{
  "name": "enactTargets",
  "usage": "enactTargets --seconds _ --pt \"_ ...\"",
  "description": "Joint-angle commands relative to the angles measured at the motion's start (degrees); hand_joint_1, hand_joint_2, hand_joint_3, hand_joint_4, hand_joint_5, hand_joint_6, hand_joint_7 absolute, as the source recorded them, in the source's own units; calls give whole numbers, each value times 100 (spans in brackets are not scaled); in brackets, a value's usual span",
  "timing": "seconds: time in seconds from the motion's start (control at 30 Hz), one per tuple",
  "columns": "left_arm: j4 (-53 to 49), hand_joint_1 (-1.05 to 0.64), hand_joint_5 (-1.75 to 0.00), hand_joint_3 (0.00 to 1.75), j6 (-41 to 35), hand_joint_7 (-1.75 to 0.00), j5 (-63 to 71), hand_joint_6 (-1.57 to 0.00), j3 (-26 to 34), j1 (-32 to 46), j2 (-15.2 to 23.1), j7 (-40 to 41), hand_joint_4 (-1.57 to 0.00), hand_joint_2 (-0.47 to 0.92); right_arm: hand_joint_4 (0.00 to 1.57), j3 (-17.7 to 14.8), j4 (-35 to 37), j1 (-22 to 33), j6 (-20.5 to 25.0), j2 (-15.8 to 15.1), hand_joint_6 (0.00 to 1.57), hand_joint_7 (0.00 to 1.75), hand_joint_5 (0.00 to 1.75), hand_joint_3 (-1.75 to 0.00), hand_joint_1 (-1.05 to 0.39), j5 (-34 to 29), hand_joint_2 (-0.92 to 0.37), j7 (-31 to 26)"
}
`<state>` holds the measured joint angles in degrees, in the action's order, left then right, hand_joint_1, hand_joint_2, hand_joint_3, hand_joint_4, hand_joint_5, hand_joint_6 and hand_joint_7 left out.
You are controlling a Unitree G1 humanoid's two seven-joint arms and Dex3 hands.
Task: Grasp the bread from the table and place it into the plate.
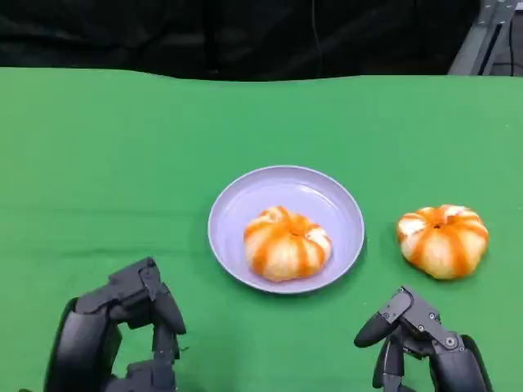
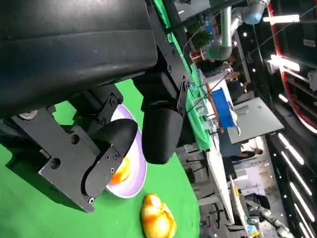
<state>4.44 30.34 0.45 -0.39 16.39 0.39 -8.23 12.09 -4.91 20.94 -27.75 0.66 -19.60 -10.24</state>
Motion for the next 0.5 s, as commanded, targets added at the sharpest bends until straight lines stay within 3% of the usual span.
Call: enactTargets --seconds 0.03,0.5 --pt "-89 -9 -175 168 113 -174 -9 -79 -8 10 54 45 -95 28 80 -30 -30 35 -56 -81 42 175 175 -141 -16 54 -70 12" --pt "-347 -12 -175 169 342 -174 66 -78 -52 -86 51 61 -94 26 78 -13 -12 69 -71 -92 42 175 175 -143 -16 80 -71 27"
